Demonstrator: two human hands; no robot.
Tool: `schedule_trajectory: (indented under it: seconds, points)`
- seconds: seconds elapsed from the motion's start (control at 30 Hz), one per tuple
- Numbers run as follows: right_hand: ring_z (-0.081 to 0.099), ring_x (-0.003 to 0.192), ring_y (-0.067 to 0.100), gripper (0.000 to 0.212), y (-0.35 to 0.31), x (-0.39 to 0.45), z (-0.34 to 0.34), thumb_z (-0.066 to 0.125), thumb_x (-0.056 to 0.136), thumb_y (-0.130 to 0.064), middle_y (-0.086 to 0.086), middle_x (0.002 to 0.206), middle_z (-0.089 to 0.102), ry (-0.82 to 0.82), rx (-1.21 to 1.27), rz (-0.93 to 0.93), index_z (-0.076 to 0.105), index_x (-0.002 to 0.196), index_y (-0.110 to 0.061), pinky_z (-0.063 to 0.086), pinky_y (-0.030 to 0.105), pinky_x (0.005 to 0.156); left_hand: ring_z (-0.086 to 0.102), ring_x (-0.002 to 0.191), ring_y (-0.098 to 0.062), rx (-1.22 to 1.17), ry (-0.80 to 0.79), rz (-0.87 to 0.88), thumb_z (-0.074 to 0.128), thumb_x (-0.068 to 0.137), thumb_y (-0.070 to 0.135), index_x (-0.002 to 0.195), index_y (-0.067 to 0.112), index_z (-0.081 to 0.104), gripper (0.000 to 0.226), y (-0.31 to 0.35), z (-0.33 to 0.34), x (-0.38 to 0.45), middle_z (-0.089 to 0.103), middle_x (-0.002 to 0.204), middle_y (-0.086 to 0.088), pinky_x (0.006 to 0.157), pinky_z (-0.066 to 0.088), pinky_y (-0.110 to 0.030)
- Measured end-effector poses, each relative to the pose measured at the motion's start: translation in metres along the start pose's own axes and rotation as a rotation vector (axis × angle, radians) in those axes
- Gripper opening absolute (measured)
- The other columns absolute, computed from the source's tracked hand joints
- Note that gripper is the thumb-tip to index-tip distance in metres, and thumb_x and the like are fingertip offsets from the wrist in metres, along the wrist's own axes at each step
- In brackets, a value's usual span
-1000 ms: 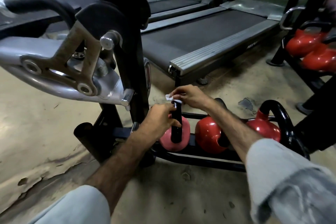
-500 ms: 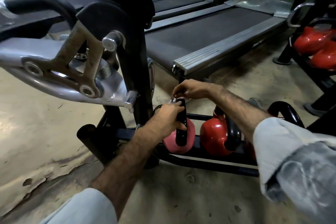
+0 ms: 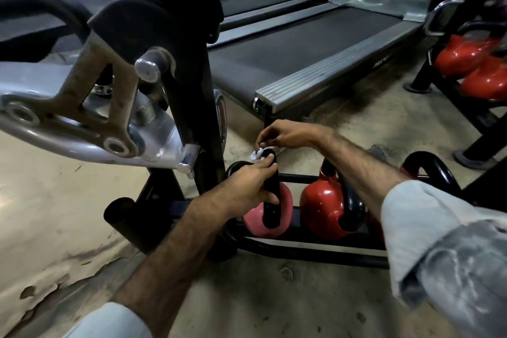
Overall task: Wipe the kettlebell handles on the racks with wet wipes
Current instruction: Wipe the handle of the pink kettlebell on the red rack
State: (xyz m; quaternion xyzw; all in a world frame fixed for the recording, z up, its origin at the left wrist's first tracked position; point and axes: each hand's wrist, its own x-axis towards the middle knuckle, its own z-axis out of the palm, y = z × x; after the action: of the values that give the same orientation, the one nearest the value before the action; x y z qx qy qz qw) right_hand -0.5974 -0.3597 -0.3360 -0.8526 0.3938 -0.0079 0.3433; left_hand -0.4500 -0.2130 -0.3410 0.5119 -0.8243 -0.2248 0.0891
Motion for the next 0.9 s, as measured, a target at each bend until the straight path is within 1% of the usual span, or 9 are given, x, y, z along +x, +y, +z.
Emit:
schedule_trajectory:
  seconds: [0.13, 0.2, 0.3, 0.43, 0.5, 0.6, 0.7, 0.8, 0.9]
  points:
    - [0.065, 0.101, 0.008, 0.024, -0.013, 0.002, -0.001, 0.055, 0.095, -0.007, -0.005, 0.105, 0.072, -0.042, -0.096, 0.014, 0.071, 0.106, -0.02, 0.048, 0.024, 0.091, 0.02, 0.146, -0.018, -0.028, 0.102, 0.02, 0.071, 0.083, 0.026, 0.14, 0.01, 0.046, 0.065, -0.004, -0.001, 0.001, 0.028, 0.156, -0.006, 0.116, 0.017, -0.022]
    - [0.064, 0.106, 0.011, 0.029, -0.01, 0.003, 0.002, 0.054, 0.093, -0.003, 0.001, 0.111, 0.072, 0.026, -0.137, 0.058, 0.07, 0.114, -0.014, 0.047, 0.021, 0.09, 0.033, 0.141, -0.021, -0.055, 0.179, 0.028, 0.072, 0.082, 0.021, 0.13, 0.008, 0.057, 0.052, -0.003, -0.001, 0.002, 0.041, 0.149, -0.008, 0.115, 0.023, -0.023]
    - [0.064, 0.1, 0.008, 0.026, 0.004, -0.001, 0.023, 0.059, 0.089, -0.005, 0.006, 0.107, 0.074, 0.235, -0.081, 0.127, 0.073, 0.111, -0.012, 0.041, 0.009, 0.073, 0.05, 0.128, -0.024, -0.107, 0.22, 0.044, 0.077, 0.075, 0.01, 0.111, -0.002, 0.069, 0.038, 0.0, -0.005, 0.004, 0.059, 0.13, -0.016, 0.106, 0.037, -0.033]
    - [0.067, 0.08, 0.007, 0.023, 0.019, -0.021, 0.07, 0.073, 0.084, -0.037, 0.0, 0.088, 0.076, 0.681, 0.513, 0.266, 0.078, 0.094, -0.017, 0.051, 0.027, 0.073, 0.049, 0.118, -0.007, -0.176, 0.241, 0.055, 0.079, 0.071, 0.007, 0.114, 0.003, 0.069, 0.044, 0.002, -0.011, 0.003, 0.062, 0.13, -0.005, 0.095, 0.037, -0.016]
    - [0.067, 0.073, 0.011, 0.01, 0.012, -0.033, 0.094, 0.075, 0.085, -0.028, -0.001, 0.083, 0.073, 0.78, 0.894, 0.342, 0.073, 0.087, -0.018, 0.058, 0.031, 0.071, 0.047, 0.119, -0.002, -0.206, 0.243, 0.05, 0.079, 0.072, 0.007, 0.119, 0.01, 0.067, 0.048, 0.0, -0.011, 0.003, 0.058, 0.134, 0.0, 0.09, 0.031, -0.004]
    - [0.069, 0.076, 0.024, 0.012, -0.001, -0.039, 0.115, 0.074, 0.08, -0.006, 0.01, 0.084, 0.072, 0.755, 1.221, 0.456, 0.069, 0.088, -0.013, 0.059, 0.042, 0.079, 0.045, 0.13, -0.008, -0.2, 0.23, 0.008, 0.079, 0.073, 0.012, 0.124, 0.013, 0.064, 0.053, 0.0, -0.011, 0.005, 0.052, 0.14, -0.003, 0.094, 0.025, -0.002]
    - [0.067, 0.068, 0.031, 0.024, -0.011, -0.029, 0.118, 0.065, 0.079, 0.012, 0.026, 0.09, 0.069, 0.746, 1.481, 0.519, 0.066, 0.1, 0.002, 0.058, 0.042, 0.069, 0.044, 0.132, -0.01, -0.2, 0.227, -0.009, 0.08, 0.073, 0.012, 0.125, 0.016, 0.062, 0.055, -0.002, -0.009, 0.005, 0.052, 0.14, -0.006, 0.097, 0.028, -0.006]
    - [0.066, 0.068, 0.031, 0.023, -0.017, -0.018, 0.12, 0.064, 0.077, 0.011, 0.027, 0.094, 0.069, 0.808, 1.554, 0.594, 0.067, 0.097, 0.002, 0.06, 0.04, 0.065, 0.045, 0.131, -0.008, -0.216, 0.242, -0.019, 0.08, 0.073, 0.012, 0.123, 0.016, 0.064, 0.053, -0.003, -0.007, 0.005, 0.055, 0.137, -0.006, 0.1, 0.031, -0.008]
    - [0.067, 0.056, 0.021, 0.009, -0.021, -0.024, 0.12, 0.057, 0.092, -0.004, 0.015, 0.079, 0.069, 0.61, 1.753, 0.529, 0.065, 0.093, -0.001, 0.054, 0.025, 0.047, 0.046, 0.131, -0.009, -0.226, 0.241, -0.018, 0.08, 0.073, 0.01, 0.122, 0.011, 0.066, 0.051, -0.004, -0.003, 0.006, 0.058, 0.134, -0.008, 0.103, 0.033, -0.011]
